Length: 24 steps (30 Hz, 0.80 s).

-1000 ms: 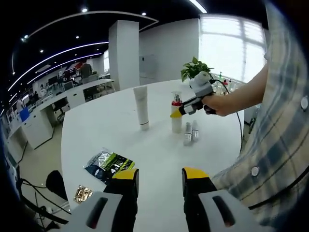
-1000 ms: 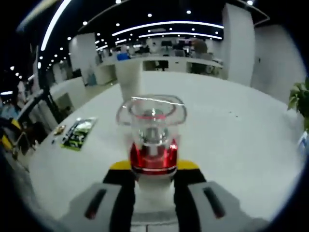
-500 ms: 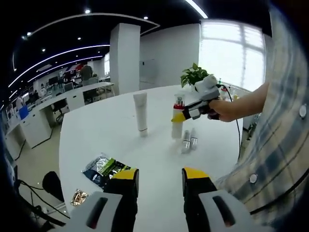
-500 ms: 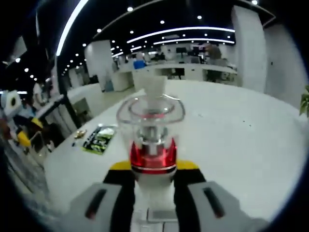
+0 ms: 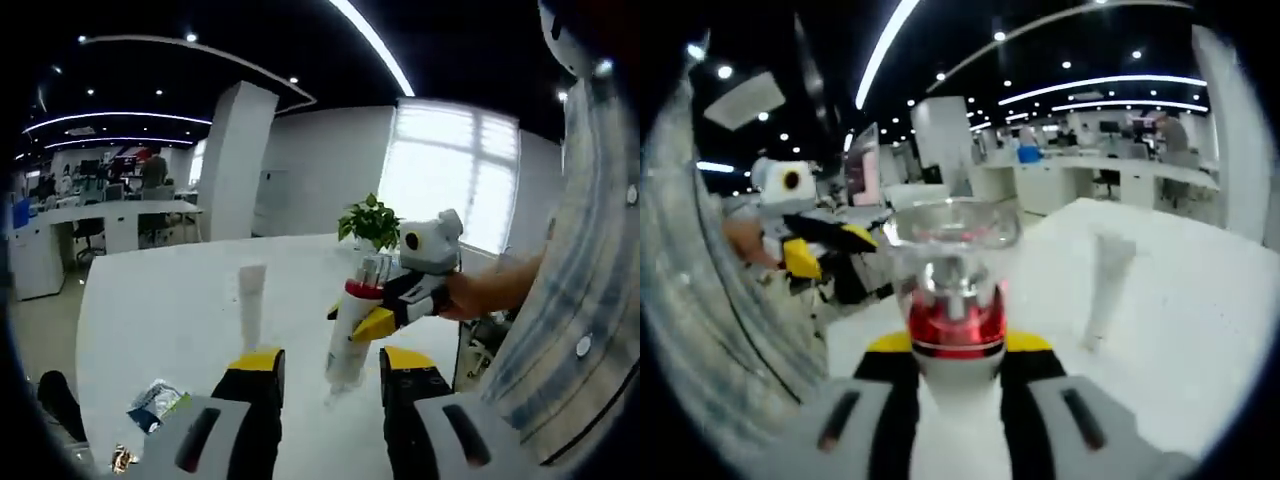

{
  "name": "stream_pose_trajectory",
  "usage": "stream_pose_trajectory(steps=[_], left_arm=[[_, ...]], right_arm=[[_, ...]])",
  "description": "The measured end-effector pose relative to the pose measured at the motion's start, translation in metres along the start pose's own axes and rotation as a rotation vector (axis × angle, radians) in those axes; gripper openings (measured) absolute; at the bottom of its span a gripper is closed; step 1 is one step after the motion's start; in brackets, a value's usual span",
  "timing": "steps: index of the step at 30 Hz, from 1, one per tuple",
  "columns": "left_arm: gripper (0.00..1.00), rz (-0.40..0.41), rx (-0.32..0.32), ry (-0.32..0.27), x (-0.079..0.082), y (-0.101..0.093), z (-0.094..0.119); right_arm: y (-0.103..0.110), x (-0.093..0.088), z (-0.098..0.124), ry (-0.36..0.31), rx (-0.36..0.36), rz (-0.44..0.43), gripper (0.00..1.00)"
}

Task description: Arrange the skincare products in the storage area until every visible bottle or jar stands upright without overlapping.

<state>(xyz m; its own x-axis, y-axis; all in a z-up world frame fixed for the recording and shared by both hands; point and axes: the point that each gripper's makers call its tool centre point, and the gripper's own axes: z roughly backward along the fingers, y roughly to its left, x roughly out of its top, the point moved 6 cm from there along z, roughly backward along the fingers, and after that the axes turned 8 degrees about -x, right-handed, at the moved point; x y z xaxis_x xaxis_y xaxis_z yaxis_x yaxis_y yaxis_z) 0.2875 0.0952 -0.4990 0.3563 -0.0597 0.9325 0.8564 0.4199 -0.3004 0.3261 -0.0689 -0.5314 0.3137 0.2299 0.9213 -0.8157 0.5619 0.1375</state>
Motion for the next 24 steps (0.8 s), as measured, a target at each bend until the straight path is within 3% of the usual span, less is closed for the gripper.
stream_pose_trajectory(steps=[4, 8, 12, 14, 24], left_arm=[[0.47, -0.045, -0.035, -0.024, 0.020, 0.002, -0.004], [0.52, -0.048, -0.109, -0.028, 0.031, -0.005, -0.008], [0.56, -0.032, -0.175, -0.046, 0.036, -0.013, -0.013], [0.57, -0.006, -0.190, -0.040, 0.037, -0.018, -0.015], [0.54, 0.007, -0.266, -0.121, 0.047, -0.036, -0.012]], right_arm=[[0.022, 0.014, 0.005, -0.009, 0.111, 0.032, 0.28], [0.035, 0.022, 0.006, 0.007, 0.177, 0.080, 0.28], [0.047, 0.029, 0.005, 0.013, 0.248, 0.103, 0.28], [0.053, 0.034, 0.004, 0.009, 0.278, 0.115, 0.28], [0.069, 0.044, 0.007, 0.019, 0.386, 0.161, 0.28]])
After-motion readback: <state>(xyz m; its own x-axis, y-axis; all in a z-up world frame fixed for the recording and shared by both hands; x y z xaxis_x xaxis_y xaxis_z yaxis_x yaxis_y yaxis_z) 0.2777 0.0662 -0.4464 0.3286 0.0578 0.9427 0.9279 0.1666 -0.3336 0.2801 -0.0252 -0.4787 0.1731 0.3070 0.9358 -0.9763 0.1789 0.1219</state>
